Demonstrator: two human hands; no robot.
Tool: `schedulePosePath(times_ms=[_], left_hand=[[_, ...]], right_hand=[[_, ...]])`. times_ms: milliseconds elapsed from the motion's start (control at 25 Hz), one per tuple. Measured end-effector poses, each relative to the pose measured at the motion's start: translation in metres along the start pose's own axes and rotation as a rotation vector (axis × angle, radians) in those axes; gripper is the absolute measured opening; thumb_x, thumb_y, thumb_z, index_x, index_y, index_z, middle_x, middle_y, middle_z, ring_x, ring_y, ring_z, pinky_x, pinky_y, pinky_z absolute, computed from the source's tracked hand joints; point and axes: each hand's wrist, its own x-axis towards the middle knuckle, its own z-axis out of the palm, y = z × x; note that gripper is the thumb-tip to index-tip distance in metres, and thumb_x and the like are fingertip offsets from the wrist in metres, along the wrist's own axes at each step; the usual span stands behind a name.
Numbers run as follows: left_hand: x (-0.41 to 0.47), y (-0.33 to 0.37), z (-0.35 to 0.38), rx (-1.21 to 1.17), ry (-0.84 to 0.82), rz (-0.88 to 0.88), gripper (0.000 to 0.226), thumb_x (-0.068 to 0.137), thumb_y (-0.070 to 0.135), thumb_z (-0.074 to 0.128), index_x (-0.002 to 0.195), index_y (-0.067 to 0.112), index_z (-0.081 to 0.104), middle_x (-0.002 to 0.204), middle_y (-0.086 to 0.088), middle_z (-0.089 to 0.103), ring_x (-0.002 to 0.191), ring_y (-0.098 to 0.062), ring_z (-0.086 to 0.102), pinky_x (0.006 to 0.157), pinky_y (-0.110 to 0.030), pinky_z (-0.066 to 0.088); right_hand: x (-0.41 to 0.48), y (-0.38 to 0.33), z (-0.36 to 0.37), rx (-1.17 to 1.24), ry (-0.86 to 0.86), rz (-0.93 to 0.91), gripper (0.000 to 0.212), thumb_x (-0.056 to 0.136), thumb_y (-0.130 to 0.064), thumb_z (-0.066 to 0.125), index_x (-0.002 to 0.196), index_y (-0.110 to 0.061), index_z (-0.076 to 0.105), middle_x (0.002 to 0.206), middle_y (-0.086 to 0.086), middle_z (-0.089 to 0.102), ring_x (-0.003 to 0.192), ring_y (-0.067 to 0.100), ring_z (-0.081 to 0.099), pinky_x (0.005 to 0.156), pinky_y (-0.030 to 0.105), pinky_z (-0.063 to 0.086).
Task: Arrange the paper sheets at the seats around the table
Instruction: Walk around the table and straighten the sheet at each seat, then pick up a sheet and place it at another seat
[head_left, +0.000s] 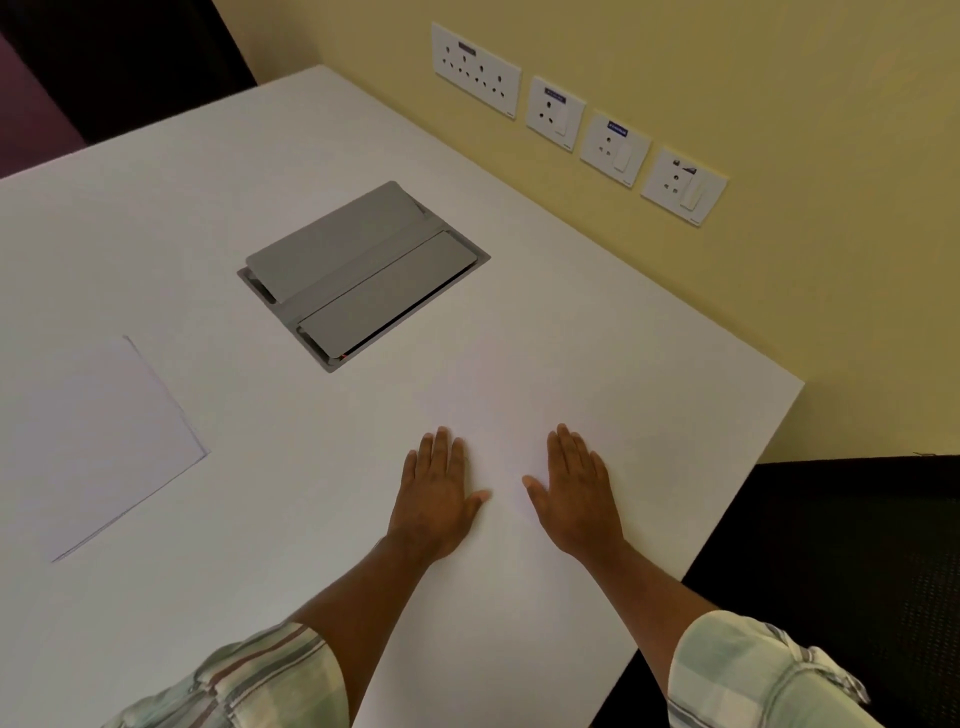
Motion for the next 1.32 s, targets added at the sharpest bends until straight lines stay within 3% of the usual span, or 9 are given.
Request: schedulePosePath(times_ms=[200, 640, 840, 1080, 1320], left_hand=[[-0.030, -0.041, -0.003, -0.028, 0.045, -0.076, 0.086, 0.106, 0.066, 0.017, 0.166, 0.011, -0.011, 0.174, -0.015, -0.019, 0.161, -0.033, -0.019, 0.130, -0.046, -0.008], [-0.122, -0.184, -0.016, -0.126, 0.180, -0.445, 0.084, 0.106, 0.064, 0.019, 0.167, 0.012, -0.009, 0.175, -0.014, -0.017, 0.162, -0.034, -0.018, 0.130, -0.046, -0.009], [-0.158, -0.247, -0.019, -0.155, 0.235, -0.598, 0.084, 0.106, 0.064, 0.018, 0.167, 0.012, -0.005, 0.176, -0.014, -0.015, 0.163, -0.034, -0.014, 0.130, -0.045, -0.008], [-0.183, -0.311, -0.025, -0.289, 0.313, -0.843, 0.081, 0.107, 0.061, 0.027, 0.168, 0.012, 0.007, 0.177, -0.014, -0.002, 0.164, -0.035, -0.002, 0.131, -0.047, 0.004], [-0.186, -0.366, -0.025, -0.453, 0.352, -1.090, 0.077, 0.107, 0.057, 0.040, 0.163, 0.007, 0.024, 0.174, -0.019, 0.015, 0.160, -0.038, 0.016, 0.129, -0.051, 0.020]], right_hand=[[0.010, -0.050, -0.001, -0.025, -0.027, -0.142, 0.081, 0.103, -0.058, 0.027, 0.162, -0.002, 0.026, 0.170, 0.016, 0.023, 0.158, 0.032, 0.023, 0.127, 0.051, 0.027], [0.037, -0.234, 0.019, -0.085, -0.168, -0.504, 0.084, 0.103, -0.062, 0.014, 0.164, -0.004, 0.015, 0.173, 0.015, 0.011, 0.160, 0.031, 0.011, 0.129, 0.050, 0.018], [0.046, -0.309, 0.038, -0.078, -0.202, -0.612, 0.083, 0.105, -0.061, 0.022, 0.165, -0.007, 0.006, 0.174, 0.011, 0.001, 0.162, 0.027, 0.002, 0.131, 0.045, 0.007], [0.057, -0.380, 0.066, -0.023, -0.263, -0.629, 0.083, 0.106, -0.061, 0.027, 0.166, -0.008, 0.003, 0.175, 0.010, 0.000, 0.162, 0.026, 0.001, 0.131, 0.042, 0.006], [0.072, -0.429, 0.089, 0.056, -0.310, -0.517, 0.084, 0.106, -0.059, 0.032, 0.165, -0.006, 0.005, 0.175, 0.014, 0.006, 0.161, 0.031, 0.007, 0.130, 0.045, 0.014]])
